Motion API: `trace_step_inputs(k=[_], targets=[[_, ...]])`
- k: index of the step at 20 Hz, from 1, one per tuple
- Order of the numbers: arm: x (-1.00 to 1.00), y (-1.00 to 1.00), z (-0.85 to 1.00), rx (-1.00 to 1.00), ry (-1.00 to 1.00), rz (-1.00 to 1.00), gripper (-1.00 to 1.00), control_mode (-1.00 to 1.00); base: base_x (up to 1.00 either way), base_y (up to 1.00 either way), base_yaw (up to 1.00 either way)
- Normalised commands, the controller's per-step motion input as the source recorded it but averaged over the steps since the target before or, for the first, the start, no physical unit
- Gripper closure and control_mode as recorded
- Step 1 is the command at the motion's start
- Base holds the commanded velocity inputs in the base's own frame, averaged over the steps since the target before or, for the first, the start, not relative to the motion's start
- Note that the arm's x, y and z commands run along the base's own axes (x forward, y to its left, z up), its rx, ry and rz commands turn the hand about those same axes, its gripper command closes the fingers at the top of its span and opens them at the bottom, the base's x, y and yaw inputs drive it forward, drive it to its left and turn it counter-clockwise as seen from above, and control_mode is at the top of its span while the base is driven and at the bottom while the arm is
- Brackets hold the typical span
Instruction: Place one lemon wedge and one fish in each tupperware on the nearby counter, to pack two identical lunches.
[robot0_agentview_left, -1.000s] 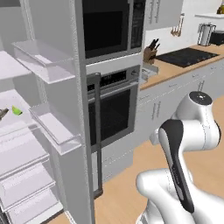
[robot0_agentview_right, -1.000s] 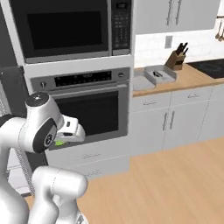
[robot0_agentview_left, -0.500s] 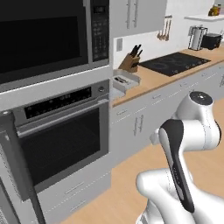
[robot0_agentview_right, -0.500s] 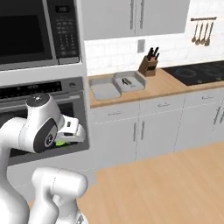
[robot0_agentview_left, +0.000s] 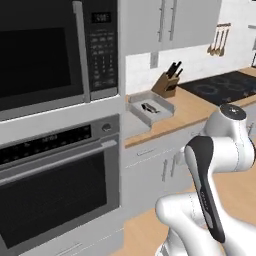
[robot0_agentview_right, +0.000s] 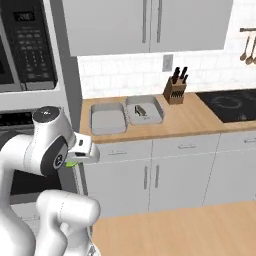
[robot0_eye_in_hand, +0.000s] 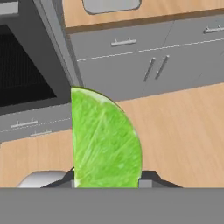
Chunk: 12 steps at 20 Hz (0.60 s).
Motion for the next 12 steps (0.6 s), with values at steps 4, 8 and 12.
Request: trace_step_inputs(k=[4, 8, 12], targets=[[0.00, 0.00, 0.00, 0.00, 0.00, 0.00, 1.00, 1.00, 1.00, -0.33, 0.44], [0.00, 0.00, 0.00, 0.00, 0.00, 0.00, 1.00, 1.00, 1.00, -0.81, 0.31], [0.00, 0.00, 0.00, 0.00, 0.00, 0.00, 1.00, 1.00, 1.00, -0.99, 0.21]])
